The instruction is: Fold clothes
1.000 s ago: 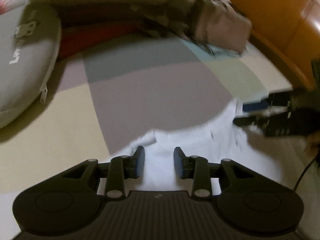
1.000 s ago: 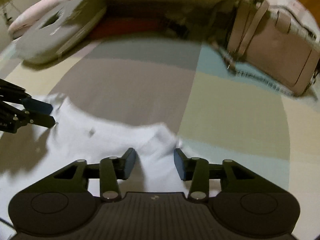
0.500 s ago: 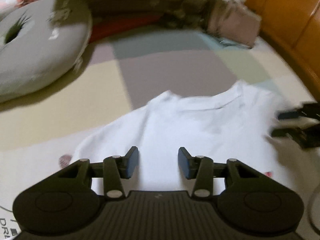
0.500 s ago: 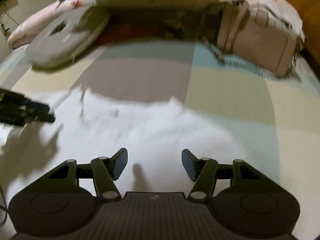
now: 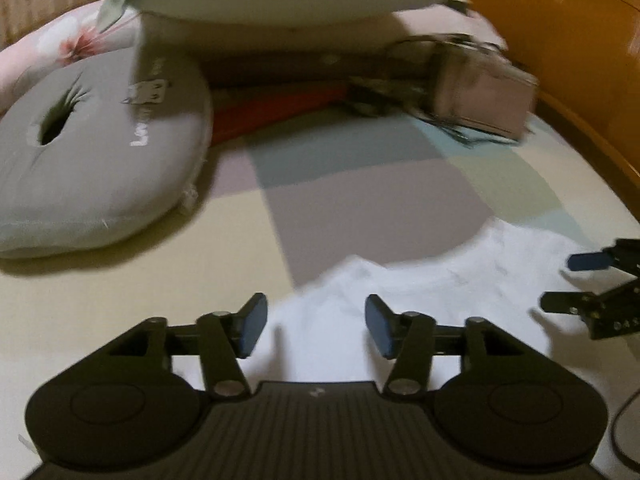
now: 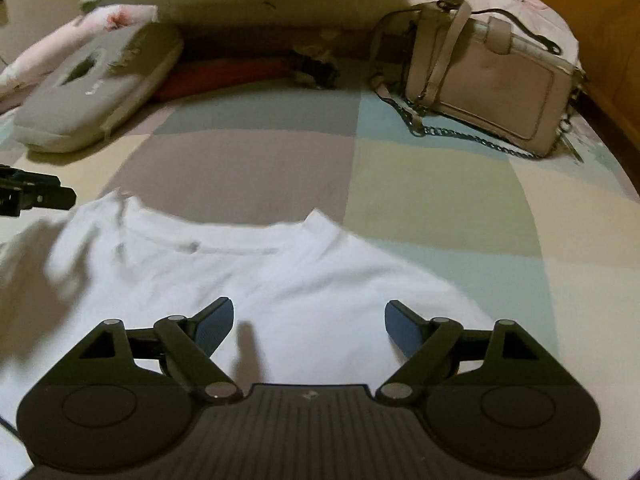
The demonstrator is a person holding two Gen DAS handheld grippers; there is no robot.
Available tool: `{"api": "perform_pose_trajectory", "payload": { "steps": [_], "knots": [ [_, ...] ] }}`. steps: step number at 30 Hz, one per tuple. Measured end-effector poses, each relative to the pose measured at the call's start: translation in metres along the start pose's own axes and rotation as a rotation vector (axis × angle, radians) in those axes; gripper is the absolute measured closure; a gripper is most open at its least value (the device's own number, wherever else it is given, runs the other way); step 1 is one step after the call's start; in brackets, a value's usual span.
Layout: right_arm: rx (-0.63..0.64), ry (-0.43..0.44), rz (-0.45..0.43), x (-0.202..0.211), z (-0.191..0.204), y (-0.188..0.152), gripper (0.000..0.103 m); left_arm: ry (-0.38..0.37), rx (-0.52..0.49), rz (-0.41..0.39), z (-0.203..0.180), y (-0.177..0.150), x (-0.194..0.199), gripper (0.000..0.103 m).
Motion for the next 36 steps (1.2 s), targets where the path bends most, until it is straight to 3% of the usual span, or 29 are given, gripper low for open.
{"api": "perform_pose_trajectory", "payload": {
  "steps": [5,7,9,11,14,17,22,28,31,36],
  "knots": [
    [-0.043,0.024,0.067,0.026,0.026,-0.056,0.016,-0.007,-0.063,0.064,-0.023,-0.058,0.018,0.042],
    [-0.02,-0.001,0.043,0.028,0.031,-0.067,0.012,0.0,-0.073,0.088,-0.025,-0.078,0.015,0.041],
    [-0.009,-0.025,0.016,0.021,0.028,-0.064,0.005,0.031,-0.072,0.072,-0.016,-0.077,0.007,0.038],
    [-0.004,-0.056,0.001,0.011,0.02,-0.058,0.0,0.061,-0.07,0.056,-0.006,-0.076,0.0,0.024],
    [-0.008,-0.061,-0.017,-0.002,0.005,-0.044,0.0,0.097,-0.051,0.042,0.005,-0.068,-0.008,0.024],
    [0.001,-0.047,-0.001,-0.004,-0.002,-0.037,0.0,0.111,-0.04,0.038,0.006,-0.054,-0.005,0.031],
    [0.038,-0.011,-0.018,0.037,0.016,-0.046,0.0,0.045,-0.121,0.007,-0.022,-0.066,0.033,0.029],
    [0.034,0.042,0.052,0.07,0.064,-0.104,0.0,-0.013,-0.145,0.099,-0.043,-0.132,0.056,0.028],
    [0.037,0.006,0.071,0.077,0.075,-0.128,0.0,-0.017,-0.143,0.168,-0.041,-0.17,0.061,0.027],
    [0.036,-0.035,0.076,0.087,0.081,-0.149,0.0,-0.011,-0.071,0.188,-0.03,-0.183,0.072,0.022]
  ]
}}
Point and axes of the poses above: each gripper's, at about its wrist camera, not at the fingertips, and x roughly against the way its jaws point, z to its left, y to its top, the point moved 10 cm from there along -x, roughly the way its jaws point, and after that the axes turned 12 degrees about x, right-handed, at the moved point
